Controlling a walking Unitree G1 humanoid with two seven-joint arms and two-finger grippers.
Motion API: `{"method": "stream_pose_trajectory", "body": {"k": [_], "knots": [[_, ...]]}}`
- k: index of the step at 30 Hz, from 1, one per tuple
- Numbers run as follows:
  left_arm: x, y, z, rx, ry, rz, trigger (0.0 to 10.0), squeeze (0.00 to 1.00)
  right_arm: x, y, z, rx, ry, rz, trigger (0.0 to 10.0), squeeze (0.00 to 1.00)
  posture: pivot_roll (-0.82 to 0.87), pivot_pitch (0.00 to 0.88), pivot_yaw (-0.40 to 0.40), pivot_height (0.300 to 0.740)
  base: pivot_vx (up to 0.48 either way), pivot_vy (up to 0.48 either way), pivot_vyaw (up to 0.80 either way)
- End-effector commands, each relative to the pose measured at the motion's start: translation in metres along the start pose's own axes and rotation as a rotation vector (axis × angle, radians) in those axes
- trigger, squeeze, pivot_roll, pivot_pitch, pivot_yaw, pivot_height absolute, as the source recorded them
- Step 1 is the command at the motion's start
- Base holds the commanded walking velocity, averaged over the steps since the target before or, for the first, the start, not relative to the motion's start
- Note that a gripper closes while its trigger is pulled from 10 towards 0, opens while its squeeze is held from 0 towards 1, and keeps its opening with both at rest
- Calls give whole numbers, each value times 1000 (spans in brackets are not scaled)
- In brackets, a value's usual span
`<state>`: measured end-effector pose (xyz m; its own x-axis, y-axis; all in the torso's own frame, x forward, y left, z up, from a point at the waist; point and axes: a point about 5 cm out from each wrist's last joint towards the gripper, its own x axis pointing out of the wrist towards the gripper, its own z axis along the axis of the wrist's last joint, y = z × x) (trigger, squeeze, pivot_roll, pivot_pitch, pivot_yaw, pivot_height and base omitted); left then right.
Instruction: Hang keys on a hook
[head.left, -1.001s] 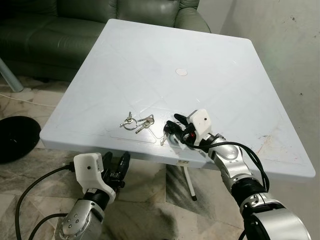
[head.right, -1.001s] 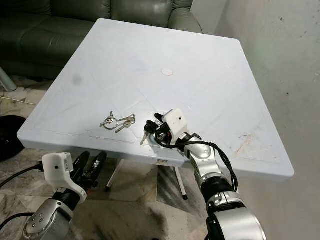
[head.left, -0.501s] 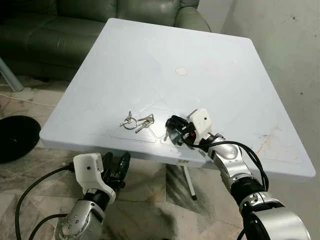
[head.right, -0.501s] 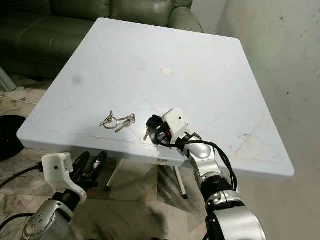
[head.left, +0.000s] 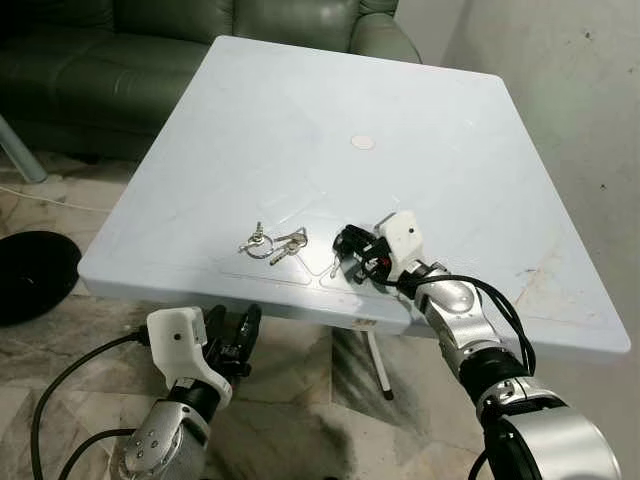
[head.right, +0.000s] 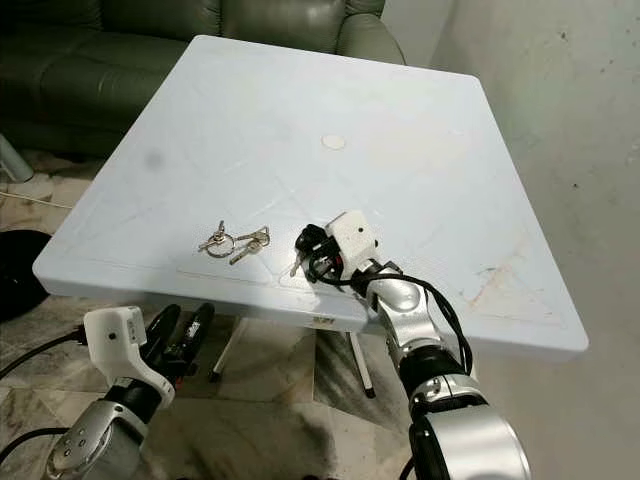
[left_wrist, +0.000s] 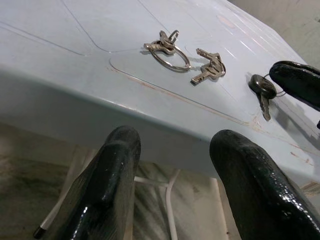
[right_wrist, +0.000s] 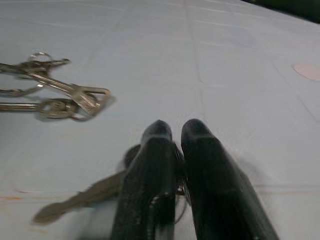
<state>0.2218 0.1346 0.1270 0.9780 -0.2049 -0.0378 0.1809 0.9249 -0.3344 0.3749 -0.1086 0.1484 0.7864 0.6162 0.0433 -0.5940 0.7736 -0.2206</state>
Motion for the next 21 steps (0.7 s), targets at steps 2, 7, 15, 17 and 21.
{"method": "stream_pose_trajectory", "body": {"k": [2, 7, 15, 17, 21], "knots": [[-2, -4, 1, -4, 2, -4, 10000, 0, -2, -6, -2, -15, 27, -29, 10000, 0, 172, 224, -134, 740, 0, 0, 0], [-2, -4, 0, -6, 3, -5, 10000, 0, -3, -7, -2, -14, 24, -40, 10000, 0, 171, 225, -134, 740, 0, 0, 0], [-2, -5, 0, -12, 3, -6, 10000, 0, -7, -10, -2, 6, 7, -1, 10000, 0, 173, 224, -133, 740, 0, 0, 0], [-2, -5, 0, -13, 3, -6, 10000, 0, -9, -11, -3, -1, 17, 4, 10000, 0, 173, 224, -133, 740, 0, 0, 0], [-2, -5, 0, -14, 3, -7, 10000, 0, -10, -12, -5, -9, 25, 6, 10000, 0, 173, 224, -133, 740, 0, 0, 0]]}}
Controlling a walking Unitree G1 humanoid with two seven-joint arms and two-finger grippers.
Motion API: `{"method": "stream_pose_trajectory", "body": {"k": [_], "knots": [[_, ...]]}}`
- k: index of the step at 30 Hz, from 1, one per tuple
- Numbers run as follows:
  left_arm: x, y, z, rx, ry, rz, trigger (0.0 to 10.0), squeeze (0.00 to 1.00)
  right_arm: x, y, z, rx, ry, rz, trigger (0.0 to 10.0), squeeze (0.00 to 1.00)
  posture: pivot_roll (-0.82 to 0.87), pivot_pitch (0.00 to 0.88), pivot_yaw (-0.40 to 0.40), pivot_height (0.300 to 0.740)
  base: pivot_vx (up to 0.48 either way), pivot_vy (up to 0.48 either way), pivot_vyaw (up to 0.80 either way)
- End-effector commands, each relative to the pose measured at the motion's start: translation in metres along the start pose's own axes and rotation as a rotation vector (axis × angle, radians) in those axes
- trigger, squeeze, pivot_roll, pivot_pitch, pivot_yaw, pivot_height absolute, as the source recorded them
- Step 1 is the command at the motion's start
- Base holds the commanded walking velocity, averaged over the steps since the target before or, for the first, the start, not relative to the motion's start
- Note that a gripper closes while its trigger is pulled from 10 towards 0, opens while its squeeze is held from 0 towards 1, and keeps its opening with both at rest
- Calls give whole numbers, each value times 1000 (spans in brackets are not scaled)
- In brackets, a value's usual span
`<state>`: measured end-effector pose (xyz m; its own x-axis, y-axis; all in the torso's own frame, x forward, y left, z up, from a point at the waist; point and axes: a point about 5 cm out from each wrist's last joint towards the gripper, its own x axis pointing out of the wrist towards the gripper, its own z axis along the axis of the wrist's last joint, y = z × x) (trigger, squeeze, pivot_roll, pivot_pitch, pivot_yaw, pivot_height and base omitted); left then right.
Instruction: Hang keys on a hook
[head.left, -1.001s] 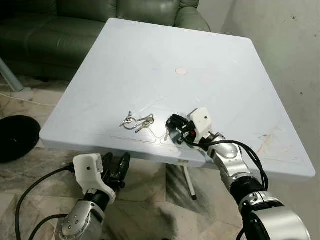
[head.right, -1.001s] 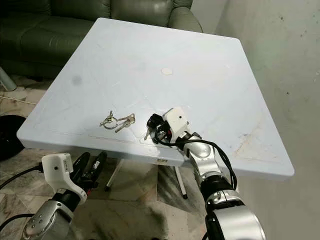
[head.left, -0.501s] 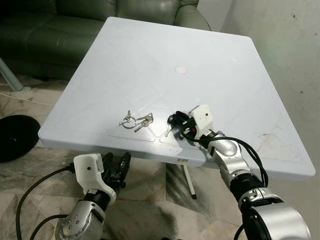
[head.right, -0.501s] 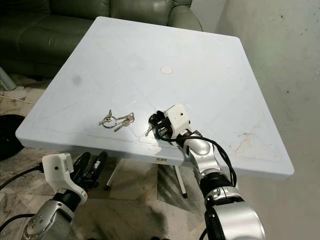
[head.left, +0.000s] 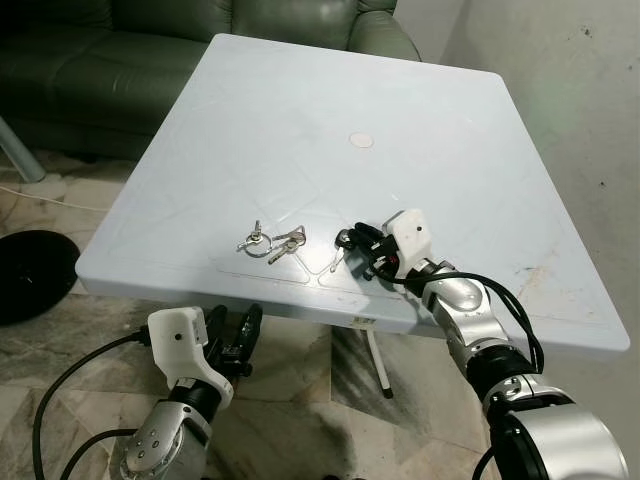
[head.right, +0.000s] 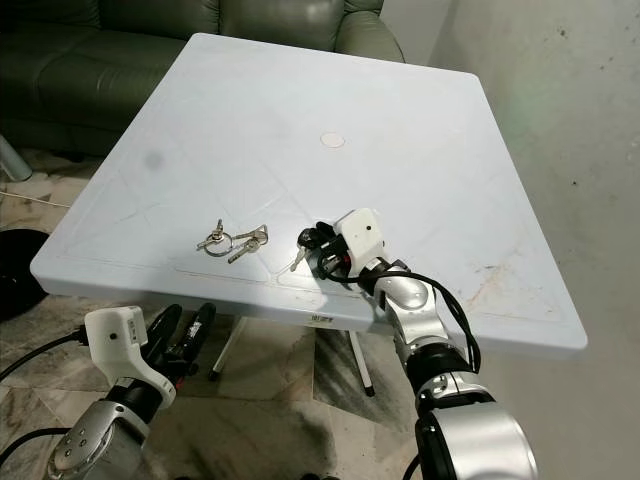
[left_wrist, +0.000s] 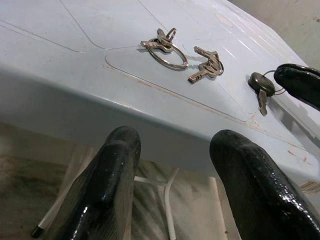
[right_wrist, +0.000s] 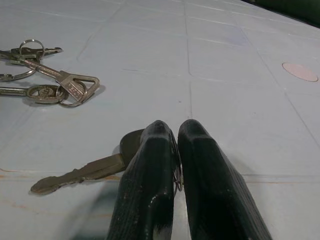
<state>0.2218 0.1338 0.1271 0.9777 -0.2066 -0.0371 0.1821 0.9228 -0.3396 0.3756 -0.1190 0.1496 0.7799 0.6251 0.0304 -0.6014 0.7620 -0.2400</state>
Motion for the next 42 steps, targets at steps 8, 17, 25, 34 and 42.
{"method": "stream_pose_trajectory", "body": {"k": [8, 17, 25, 34, 42], "knots": [[-2, -5, 0, -14, 3, -9, 10000, 0, -5, -3, -5, -9, 20, -6, 10000, 0, 168, 225, -131, 740, 0, 0, 0], [-3, -5, 2, -15, 3, -7, 10000, 0, -4, 0, -7, -13, 31, -7, 10000, 0, 171, 230, -132, 740, 0, 0, 0], [-3, -5, 1, -16, 5, -6, 10000, 0, -5, 1, -9, -30, 42, 4, 10000, 0, 173, 233, -133, 740, 0, 0, 0], [-4, -5, 2, -16, 6, -4, 10000, 0, -5, -2, -9, -22, 35, -55, 0, 0, 171, 235, -132, 740, 0, 0, 0], [-1, -4, 1, -10, 4, 0, 10000, 0, -6, -7, -8, 4, 23, -104, 0, 0, 168, 231, -132, 740, 0, 0, 0]]}}
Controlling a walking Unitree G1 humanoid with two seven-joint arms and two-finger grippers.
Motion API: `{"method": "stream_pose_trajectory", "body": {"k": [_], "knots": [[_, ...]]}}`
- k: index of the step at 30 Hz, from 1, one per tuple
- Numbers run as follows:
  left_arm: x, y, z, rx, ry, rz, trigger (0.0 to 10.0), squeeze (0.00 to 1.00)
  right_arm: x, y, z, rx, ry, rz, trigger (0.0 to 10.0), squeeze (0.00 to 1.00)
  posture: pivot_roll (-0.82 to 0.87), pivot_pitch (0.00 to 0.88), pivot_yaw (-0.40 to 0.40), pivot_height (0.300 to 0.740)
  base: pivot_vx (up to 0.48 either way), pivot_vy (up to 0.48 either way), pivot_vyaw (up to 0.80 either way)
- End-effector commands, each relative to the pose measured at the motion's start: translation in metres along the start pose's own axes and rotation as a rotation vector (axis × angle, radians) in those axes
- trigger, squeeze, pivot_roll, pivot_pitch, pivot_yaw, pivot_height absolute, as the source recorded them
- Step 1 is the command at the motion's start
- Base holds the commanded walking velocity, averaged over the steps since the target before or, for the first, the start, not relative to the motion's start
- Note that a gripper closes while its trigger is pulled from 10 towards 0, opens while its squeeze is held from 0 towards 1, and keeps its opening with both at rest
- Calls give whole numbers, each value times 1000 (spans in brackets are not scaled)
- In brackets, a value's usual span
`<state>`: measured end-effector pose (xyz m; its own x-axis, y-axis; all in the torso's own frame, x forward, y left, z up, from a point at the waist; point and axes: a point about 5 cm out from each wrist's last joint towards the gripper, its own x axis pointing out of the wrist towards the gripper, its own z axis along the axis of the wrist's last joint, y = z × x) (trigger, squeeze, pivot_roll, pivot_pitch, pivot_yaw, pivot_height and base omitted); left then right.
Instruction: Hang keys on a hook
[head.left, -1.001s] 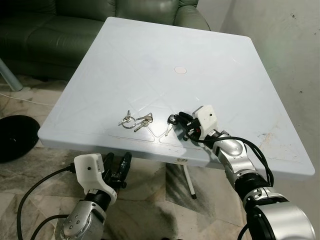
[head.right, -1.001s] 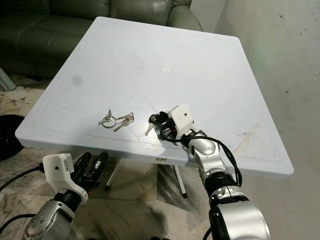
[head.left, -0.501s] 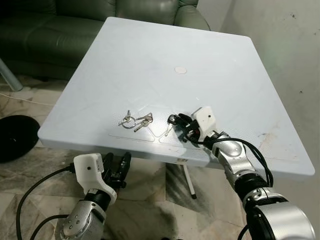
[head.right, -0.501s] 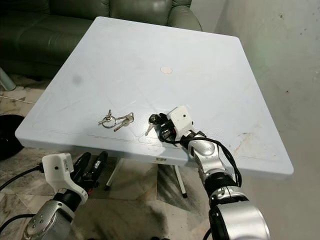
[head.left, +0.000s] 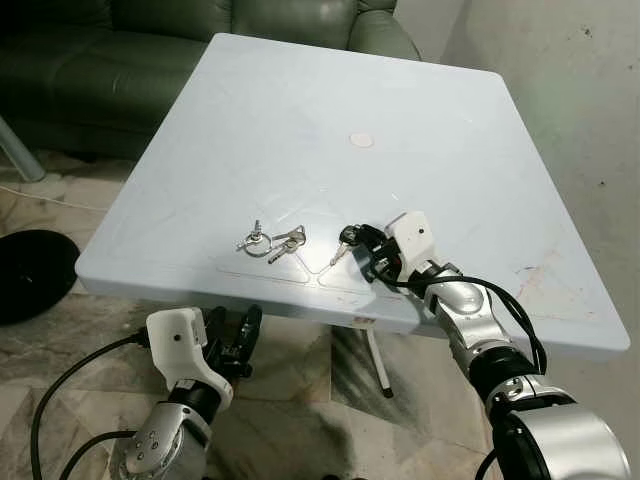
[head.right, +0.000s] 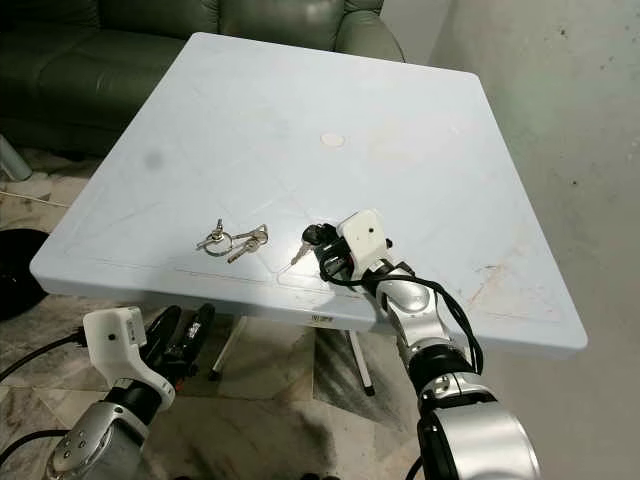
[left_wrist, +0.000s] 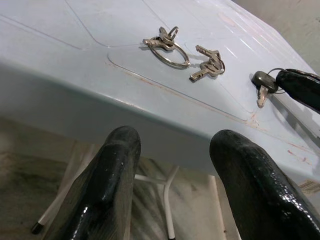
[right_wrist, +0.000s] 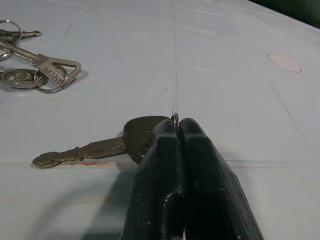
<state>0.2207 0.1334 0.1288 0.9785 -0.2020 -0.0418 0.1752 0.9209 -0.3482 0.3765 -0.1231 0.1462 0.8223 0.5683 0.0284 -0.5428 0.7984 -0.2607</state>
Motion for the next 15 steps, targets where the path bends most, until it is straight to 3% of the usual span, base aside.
{"method": "stream_pose_trajectory", "body": {"k": [1, 15], "knots": [[0, -2, 0, -1, 0, -6, 10000, 0, -4, -6, -3, 36, -4, -50, 0, 0, 168, 231, -132, 740, 0, 0, 0], [19, -1, 9, 6, -47, -26, 10000, 0, -8, -16, 20, 330, -244, -139, 0, 0, 146, 173, -123, 740, 0, 0, 0]]}}
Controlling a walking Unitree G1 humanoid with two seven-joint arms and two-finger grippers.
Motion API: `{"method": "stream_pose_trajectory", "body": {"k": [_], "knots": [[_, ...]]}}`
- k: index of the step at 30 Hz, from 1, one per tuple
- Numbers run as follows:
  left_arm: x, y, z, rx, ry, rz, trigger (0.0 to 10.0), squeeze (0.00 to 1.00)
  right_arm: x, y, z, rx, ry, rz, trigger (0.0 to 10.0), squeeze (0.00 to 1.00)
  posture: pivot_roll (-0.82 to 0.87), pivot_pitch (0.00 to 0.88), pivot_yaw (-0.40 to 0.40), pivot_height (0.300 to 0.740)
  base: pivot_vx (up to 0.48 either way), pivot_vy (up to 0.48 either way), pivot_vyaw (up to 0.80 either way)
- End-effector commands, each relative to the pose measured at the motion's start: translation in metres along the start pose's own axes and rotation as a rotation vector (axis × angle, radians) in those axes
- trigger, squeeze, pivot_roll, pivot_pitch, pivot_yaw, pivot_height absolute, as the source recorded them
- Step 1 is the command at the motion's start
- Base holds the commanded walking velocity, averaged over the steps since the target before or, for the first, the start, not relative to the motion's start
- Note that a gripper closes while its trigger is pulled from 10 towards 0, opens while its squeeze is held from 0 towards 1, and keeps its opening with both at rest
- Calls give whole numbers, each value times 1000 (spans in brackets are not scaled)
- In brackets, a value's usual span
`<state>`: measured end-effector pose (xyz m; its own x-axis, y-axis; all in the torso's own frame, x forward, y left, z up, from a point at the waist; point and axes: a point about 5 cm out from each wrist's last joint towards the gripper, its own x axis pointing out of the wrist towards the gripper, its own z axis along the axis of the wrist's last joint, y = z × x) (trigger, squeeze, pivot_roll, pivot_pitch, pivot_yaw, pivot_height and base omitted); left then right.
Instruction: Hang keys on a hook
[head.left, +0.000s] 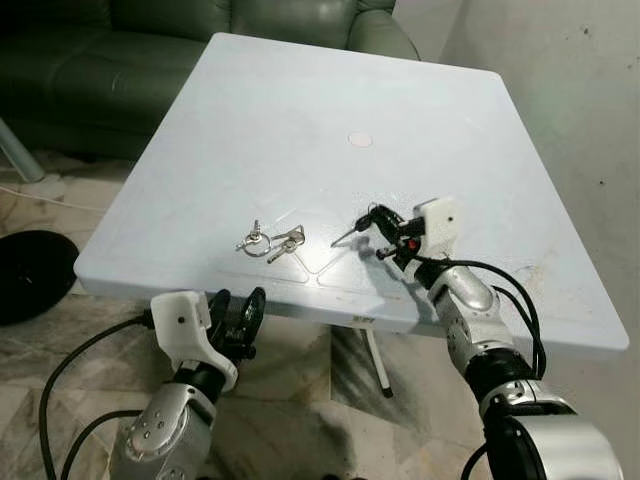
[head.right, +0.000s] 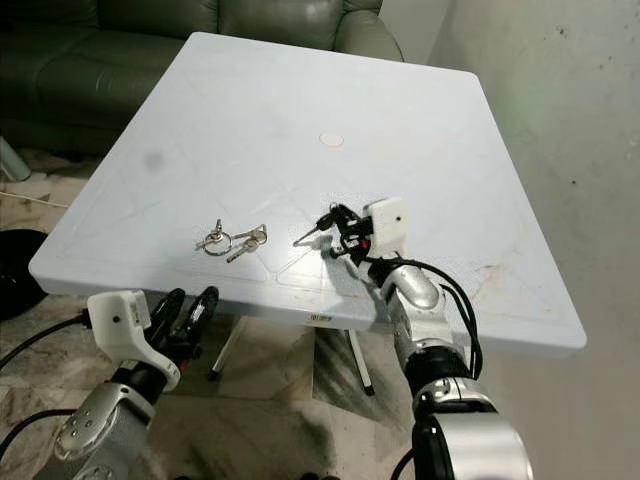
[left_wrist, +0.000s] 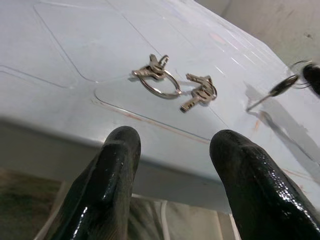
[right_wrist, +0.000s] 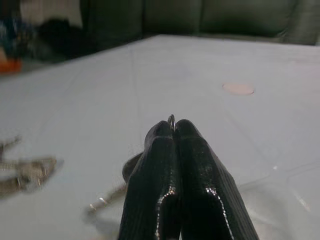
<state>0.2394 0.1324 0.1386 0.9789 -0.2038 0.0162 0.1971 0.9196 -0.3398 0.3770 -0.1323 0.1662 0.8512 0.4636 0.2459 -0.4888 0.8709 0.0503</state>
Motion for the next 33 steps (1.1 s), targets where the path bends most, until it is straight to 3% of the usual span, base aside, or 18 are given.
{"method": "stream_pose_trajectory", "body": {"k": [1, 2, 3, 4, 5, 13, 15, 19, 23, 27, 33], "knots": [[2, 0, -2, -2, 3, -5, 10000, 0, -3, -2, 6, 36, -52, -6, 0, 0, 142, 167, -122, 740, 0, 0, 0], [4, 0, -1, -1, -2, -8, 10000, 0, -3, -2, 8, 33, -69, -7, 0, 0, 142, 167, -122, 740, 0, 0, 0], [6, 1, -1, 4, -6, -10, 10000, 0, -5, -2, 10, 18, -79, -11, 3961, 0, 134, 155, -120, 740, 0, 0, 0], [7, 1, -1, 7, -7, -10, 10000, 0, -6, -2, 11, 12, -86, -12, 3961, 0, 134, 155, -120, 740, 0, 0, 0], [8, 1, -2, 13, -11, -13, 10000, 0, -7, -2, 11, 15, -88, -19, 10000, 0, 132, 148, -120, 740, 0, 0, 0], [16, 5, 2, 68, -67, 10, 10000, 0, -29, -3, 16, -15, -165, -89, 10000, 0, 121, 122, -123, 740, 0, 0, 0], [18, 8, 5, 95, -108, 40, 10000, 0, -35, -5, 16, -48, -177, -160, 10000, 0, 117, 114, -124, 740, 0, 0, 0], [22, 14, 6, 79, -122, 76, 10000, 0, -40, -8, 16, -79, -167, -224, 10000, 0, 109, 100, -120, 740, 0, 0, 0], [29, 20, 11, 73, -134, 96, 10000, 0, -45, -13, 9, -96, -56, -338, 10000, 0, 102, 81, -111, 740, 0, 0, 0], [35, 30, 12, 87, -127, 142, 10000, 0, -49, -6, 7, -102, -41, -302, 10000, 0, 96, 68, -103, 740, 0, 0, 0], [44, 38, 14, 98, -118, 173, 10000, 0, -57, -3, 6, -120, -15, -349, 10000, 0, 90, 39, -97, 740, 0, 0, 0]]}}
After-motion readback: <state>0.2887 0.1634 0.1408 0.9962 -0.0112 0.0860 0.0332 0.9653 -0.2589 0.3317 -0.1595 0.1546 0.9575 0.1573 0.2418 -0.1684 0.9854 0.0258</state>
